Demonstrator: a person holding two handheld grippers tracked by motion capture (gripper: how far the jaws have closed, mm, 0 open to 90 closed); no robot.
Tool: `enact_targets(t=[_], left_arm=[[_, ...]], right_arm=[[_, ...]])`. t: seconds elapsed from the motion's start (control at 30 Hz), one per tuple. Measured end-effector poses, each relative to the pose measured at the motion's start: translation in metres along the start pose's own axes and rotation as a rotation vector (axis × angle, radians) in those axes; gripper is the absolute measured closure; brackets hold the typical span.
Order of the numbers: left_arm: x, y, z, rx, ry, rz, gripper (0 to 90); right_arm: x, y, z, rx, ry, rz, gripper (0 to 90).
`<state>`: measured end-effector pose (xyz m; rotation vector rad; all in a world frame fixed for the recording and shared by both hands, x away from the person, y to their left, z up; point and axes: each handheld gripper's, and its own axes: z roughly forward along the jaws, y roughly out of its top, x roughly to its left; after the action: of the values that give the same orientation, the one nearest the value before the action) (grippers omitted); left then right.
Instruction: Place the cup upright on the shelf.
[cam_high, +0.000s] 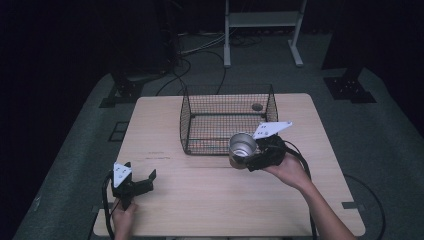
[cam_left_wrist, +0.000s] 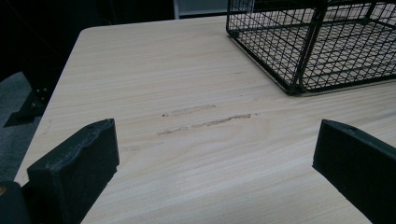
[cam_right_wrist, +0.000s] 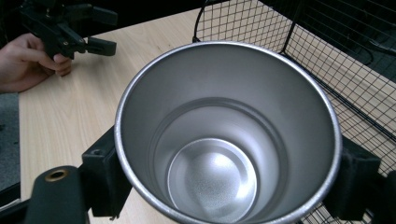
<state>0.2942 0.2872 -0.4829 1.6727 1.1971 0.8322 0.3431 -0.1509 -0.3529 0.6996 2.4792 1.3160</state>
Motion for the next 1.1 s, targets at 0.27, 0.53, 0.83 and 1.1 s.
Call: enact_targets(t=[0.27, 0.53, 0.83, 1.1], left_arm=[[-0.001, 0.000, 0.001, -0.002, -0.001, 0.009, 0.0], [0.000, 0.000, 0.000, -0.005, -0.003, 0.003, 0.0], [0.000, 0.000, 0.001, -0.011, -0.003, 0.006, 0.0], [0.000, 0.000, 0.000, -0.011, -0.004, 0.007, 0.0]], right_arm=[[-0.008, 0.016, 0.003, 0.014, -0.007, -0.011, 18.0], [-0.017, 0.032, 0.008, 0.023, -0.019, -0.009, 18.0], [-0.025, 0.049, 0.019, 0.041, -0.037, -0.020, 18.0], [-0.040, 0.057, 0.027, 0.049, -0.049, 0.003, 18.0]])
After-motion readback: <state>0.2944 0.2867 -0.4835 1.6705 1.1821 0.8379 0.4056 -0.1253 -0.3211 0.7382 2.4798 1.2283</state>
